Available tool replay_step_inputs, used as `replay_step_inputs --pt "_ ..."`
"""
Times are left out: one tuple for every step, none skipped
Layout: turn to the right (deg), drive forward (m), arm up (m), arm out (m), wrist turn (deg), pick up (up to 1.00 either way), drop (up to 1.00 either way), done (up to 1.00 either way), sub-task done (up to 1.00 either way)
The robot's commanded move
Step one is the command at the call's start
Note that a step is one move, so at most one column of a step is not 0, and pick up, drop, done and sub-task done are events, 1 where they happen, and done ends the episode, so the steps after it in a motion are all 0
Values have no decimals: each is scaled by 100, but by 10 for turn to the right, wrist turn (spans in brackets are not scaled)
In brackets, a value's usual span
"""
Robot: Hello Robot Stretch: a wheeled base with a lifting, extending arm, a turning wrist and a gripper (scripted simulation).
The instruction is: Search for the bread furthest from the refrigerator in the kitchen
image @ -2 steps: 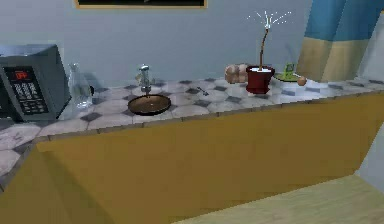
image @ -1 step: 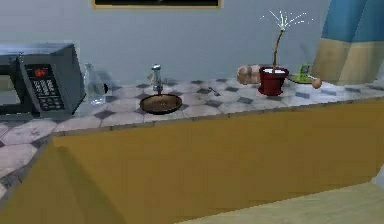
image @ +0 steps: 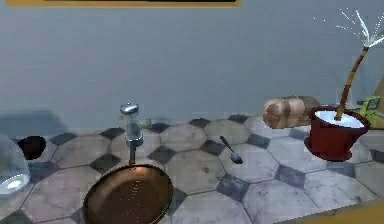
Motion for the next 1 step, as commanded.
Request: replay_step_inputs --pt "270 0 0 0 0 0 0 0 0"
